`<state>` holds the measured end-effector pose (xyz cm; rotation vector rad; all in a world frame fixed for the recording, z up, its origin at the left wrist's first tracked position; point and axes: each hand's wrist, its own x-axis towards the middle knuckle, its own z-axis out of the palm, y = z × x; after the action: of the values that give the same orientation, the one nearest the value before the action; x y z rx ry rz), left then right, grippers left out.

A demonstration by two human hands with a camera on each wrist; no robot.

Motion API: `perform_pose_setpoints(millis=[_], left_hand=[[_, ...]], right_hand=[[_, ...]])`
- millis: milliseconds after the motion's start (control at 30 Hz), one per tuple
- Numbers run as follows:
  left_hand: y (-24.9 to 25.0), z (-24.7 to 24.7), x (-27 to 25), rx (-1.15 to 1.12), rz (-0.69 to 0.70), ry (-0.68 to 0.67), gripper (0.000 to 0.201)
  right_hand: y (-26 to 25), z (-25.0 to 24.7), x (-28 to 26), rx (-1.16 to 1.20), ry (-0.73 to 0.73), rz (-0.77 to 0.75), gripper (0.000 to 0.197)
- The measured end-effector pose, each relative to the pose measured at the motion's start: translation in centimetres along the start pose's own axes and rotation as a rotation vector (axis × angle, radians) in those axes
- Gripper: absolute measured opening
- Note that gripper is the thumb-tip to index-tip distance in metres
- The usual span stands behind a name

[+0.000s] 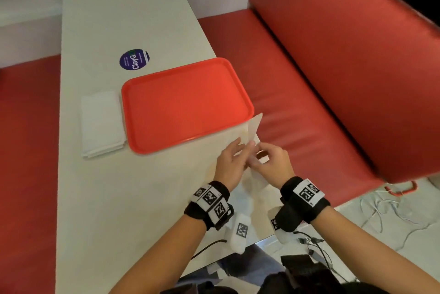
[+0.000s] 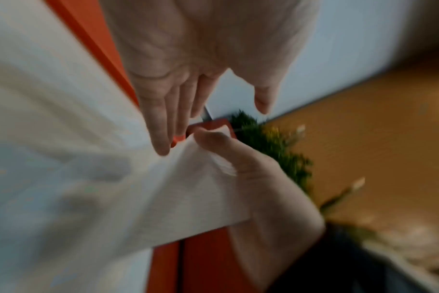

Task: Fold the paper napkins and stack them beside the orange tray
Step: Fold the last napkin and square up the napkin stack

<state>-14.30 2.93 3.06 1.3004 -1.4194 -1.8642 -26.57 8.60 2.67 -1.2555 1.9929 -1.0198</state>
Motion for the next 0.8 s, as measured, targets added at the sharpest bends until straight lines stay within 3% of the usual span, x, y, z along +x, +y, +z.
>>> perform_pose_setpoints(millis=[67, 133, 200, 267, 333, 433, 467, 600, 700, 800], left_hand=[[1.3, -1.0, -0.3, 0.073, 0.068, 0.086, 0.057], [1.9, -2.8, -0.7, 0.240, 0.242, 0.197, 0.032], [2.3, -5.0, -1.3, 0.255, 0.352, 0.282, 0.027], [3.4, -7.6, -2.3, 0.199, 0.389, 0.321, 0.032], [4.4, -10.3, -3.3, 0.140, 0.411, 0.360, 0.028], [5.4, -14.8, -4.7, 0.027, 0.357, 0.436, 0.019], [5.7, -16.3, -5.1, -0.009, 0.329, 0.468, 0.017], [5.7, -21.3, -6.2, -0.091, 0.180, 0.602, 0.026], [5.7, -23.7, -7.3, -0.169, 0.148, 0.638, 0.034], [6.6, -24.8, -8.5, -0.340, 0.191, 0.530, 0.018]], right_hand=[[-1.9, 1.1, -0.2, 0.096, -0.082, -0.081, 0.010], [-3.3, 1.5, 0.0, 0.226, -0.166, -0.135, 0.018], [-4.1, 1.3, 0.7, 0.335, -0.181, -0.155, 0.026], [-4.0, 1.3, 1.9, 0.413, -0.119, -0.095, 0.038], [-4.0, 1.9, 3.6, 0.471, -0.083, 0.058, 0.065], [-5.1, 4.3, 5.9, 0.569, -0.222, 0.238, 0.094], [-5.9, 5.3, 6.5, 0.580, -0.273, 0.233, 0.091], [-10.2, 9.7, 7.7, 0.608, -0.357, 0.160, 0.031], [-14.1, 12.6, 7.9, 0.585, -0.381, 0.125, 0.024], [-17.8, 14.6, 7.4, 0.551, -0.457, 0.020, 0.016]])
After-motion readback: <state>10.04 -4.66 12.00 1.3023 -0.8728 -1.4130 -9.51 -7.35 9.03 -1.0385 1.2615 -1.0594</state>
